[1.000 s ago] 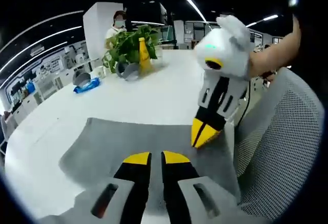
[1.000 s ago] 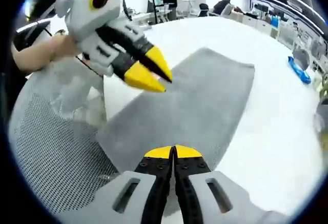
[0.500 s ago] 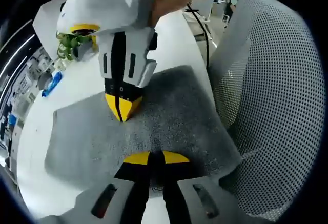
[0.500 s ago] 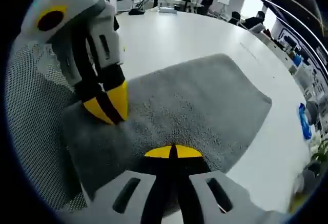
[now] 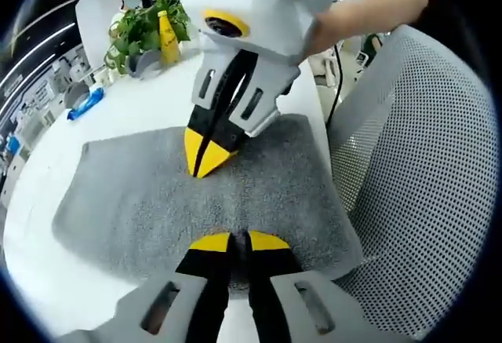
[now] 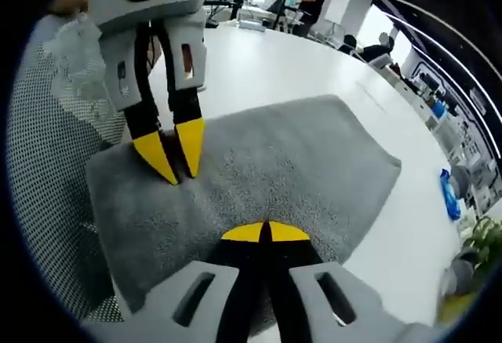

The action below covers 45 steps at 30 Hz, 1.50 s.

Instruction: Fold the towel on the table until its edges align and the towel forms a compact rectangular stack.

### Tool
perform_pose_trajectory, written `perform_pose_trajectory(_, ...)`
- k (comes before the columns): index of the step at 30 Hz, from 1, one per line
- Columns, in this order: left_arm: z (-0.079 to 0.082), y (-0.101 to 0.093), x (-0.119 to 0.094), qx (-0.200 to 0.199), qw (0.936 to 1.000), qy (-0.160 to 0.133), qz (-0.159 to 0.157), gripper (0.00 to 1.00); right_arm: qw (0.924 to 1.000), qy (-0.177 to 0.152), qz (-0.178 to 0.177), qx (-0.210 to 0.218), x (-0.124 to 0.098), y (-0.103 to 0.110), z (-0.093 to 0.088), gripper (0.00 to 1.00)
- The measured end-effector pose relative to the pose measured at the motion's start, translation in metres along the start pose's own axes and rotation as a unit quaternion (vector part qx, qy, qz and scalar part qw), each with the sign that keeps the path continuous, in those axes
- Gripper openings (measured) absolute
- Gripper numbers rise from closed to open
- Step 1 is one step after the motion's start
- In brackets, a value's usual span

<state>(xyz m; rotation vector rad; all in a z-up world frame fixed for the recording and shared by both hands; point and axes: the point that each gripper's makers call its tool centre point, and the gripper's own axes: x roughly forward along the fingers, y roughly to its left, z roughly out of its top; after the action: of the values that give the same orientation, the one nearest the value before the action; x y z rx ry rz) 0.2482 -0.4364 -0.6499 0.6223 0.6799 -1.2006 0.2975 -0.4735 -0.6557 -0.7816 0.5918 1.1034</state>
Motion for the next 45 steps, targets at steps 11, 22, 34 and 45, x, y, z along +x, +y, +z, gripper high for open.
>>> perform_pose_trajectory(11, -0.005, -0.001, -0.004, -0.013, 0.9999, 0.003, -0.005, 0.06, 0.9995, 0.011, 0.005, 0.030, -0.005, 0.008, -0.004, 0.00)
perform_pose_trajectory(22, -0.006, -0.002, -0.004, -0.040, 0.9991, -0.010, -0.013, 0.06, 0.9986, -0.005, 0.008, 0.053, -0.007, 0.010, -0.005, 0.00)
perform_pose_trajectory(34, 0.049, 0.022, -0.022, -0.010, 0.9933, -0.101, 0.056, 0.06, 0.9907, -0.096, -0.015, 0.096, -0.057, -0.005, 0.002, 0.00)
perform_pose_trajectory(45, 0.079, -0.002, 0.007, 0.024, 0.9890, -0.136, 0.054, 0.06, 0.9957, -0.079, -0.038, -0.032, -0.115, 0.043, -0.053, 0.00)
